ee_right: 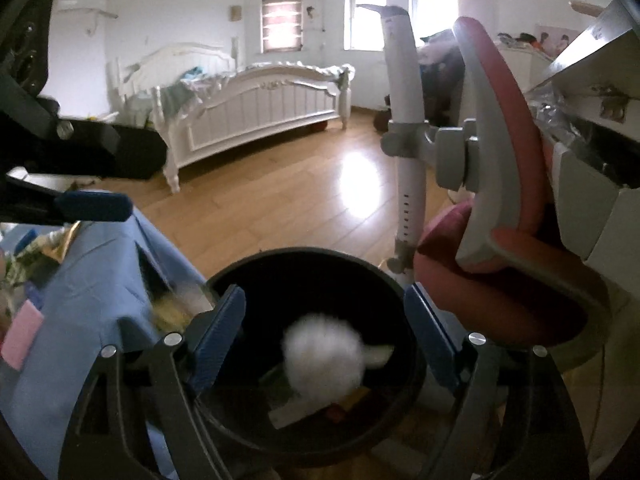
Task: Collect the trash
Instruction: 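Carry the packet and fluffy ball over the black bin and release both, then grasp the red Wangzai milk box with the left tool while the right tool grasps the clear cup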
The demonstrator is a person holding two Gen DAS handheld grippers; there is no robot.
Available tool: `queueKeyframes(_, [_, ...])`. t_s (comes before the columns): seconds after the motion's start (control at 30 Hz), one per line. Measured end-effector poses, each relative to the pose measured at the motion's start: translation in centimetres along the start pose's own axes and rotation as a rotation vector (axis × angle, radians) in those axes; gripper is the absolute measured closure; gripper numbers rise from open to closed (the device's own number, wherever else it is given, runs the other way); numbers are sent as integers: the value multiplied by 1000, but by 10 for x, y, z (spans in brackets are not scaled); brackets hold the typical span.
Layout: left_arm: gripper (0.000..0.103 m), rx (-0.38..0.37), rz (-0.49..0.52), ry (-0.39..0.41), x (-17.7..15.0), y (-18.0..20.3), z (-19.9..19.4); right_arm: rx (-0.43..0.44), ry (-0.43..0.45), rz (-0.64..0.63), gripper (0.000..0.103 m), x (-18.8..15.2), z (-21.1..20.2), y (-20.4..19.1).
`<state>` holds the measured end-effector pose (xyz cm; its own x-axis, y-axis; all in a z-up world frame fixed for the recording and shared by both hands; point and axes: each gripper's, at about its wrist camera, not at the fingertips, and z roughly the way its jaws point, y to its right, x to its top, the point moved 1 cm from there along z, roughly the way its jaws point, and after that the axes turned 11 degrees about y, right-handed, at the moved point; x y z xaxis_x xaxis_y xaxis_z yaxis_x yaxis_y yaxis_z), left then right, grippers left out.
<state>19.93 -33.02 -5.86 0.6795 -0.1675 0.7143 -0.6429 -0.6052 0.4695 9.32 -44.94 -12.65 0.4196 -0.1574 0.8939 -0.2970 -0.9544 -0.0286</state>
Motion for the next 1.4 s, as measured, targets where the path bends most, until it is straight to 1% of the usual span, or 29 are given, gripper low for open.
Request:
queueKeyframes(0.13, [15, 0, -25, 16, 2, -4, -20, 19, -6, 18, 22, 0, -9, -5])
queueKeyframes(0.2, [15, 0, -31, 34, 2, -5, -39, 30, -1, 22, 22, 1, -17, -10])
queueKeyframes(0.3, [15, 26, -28, 69, -2, -10, -78, 91, 14, 54, 22, 7, -34, -22])
queueKeyframes(0.33, [15, 39, -28, 85, -4, -14, -96, 129, 16, 78, 22, 9, -39, -27])
queueKeyframes(0.43, [14, 103, -24, 127, -15, -31, -142, 229, 12, 136, 22, 17, -50, -42])
queueKeyframes(0.47, [12, 140, -22, 145, -22, -40, -160, 257, 10, 144, 22, 20, -54, -49])
queueKeyframes(0.53, [12, 218, -23, 173, -35, -61, -195, 317, 0, 143, 22, 26, -61, -67])
queueKeyframes(0.63, [12, 293, -9, 184, -57, -90, -236, 416, -17, 144, 22, 32, -70, -97])
queueKeyframes(0.7, [12, 340, 34, 169, -73, -102, -251, 478, -40, 149, 22, 34, -75, -118])
queueKeyframes(0.77, [12, 396, 106, 126, -89, -109, -254, 535, -81, 162, 22, 34, -74, -139])
queueKeyframes(0.8, [12, 408, 150, 104, -96, -109, -252, 559, -106, 164, 22, 33, -72, -150])
queueKeyframes(0.83, [12, 408, 215, 82, -103, -107, -247, 581, -129, 164, 22, 31, -70, -160])
queueKeyframes(0.9, [12, 420, 311, 47, -113, -106, -236, 623, -181, 159, 22, 27, -68, -181])
queueKeyframes(0.97, [15, 425, 405, -1, -121, -108, -220, 654, -220, 151, 22, 22, -71, -198])
queueKeyframes(1.03, [35, 408, 423, -41, -127, -118, -214, 704, -272, 150, 22, 18, -76, -215])
queueKeyframes(1.07, [38, 412, 422, -61, -127, -123, -210, 730, -299, 159, 22, 15, -78, -223])
queueKeyframes(1.1, [41, 418, 422, -73, -127, -127, -206, 742, -316, 166, 22, 14, -78, -227])
queueKeyframes(1.13, [42, 407, 418, -84, -126, -132, -203, 752, -339, 169, 22, 11, -79, -235])
queueKeyframes(1.2, [42, 374, 408, -85, -124, -136, -202, 745, -363, 161, 22, 7, -79, -246])
queueKeyframes(1.27, [51, 346, 381, -78, -122, -140, -201, 723, -395, 162, 22, 4, -73, -258])
queueKeyframes(1.3, [51, 343, 364, -80, -121, -141, -199, 715, -405, 166, 22, 3, -71, -261])
queueKeyframes(1.33, [52, 356, 343, -72, -121, -143, -198, 693, -417, 168, 22, 3, -67, -266])
queueKeyframes(1.4, [53, 374, 324, -56, -122, -143, -200, 633, -436, 150, 22, 0, -58, -272])
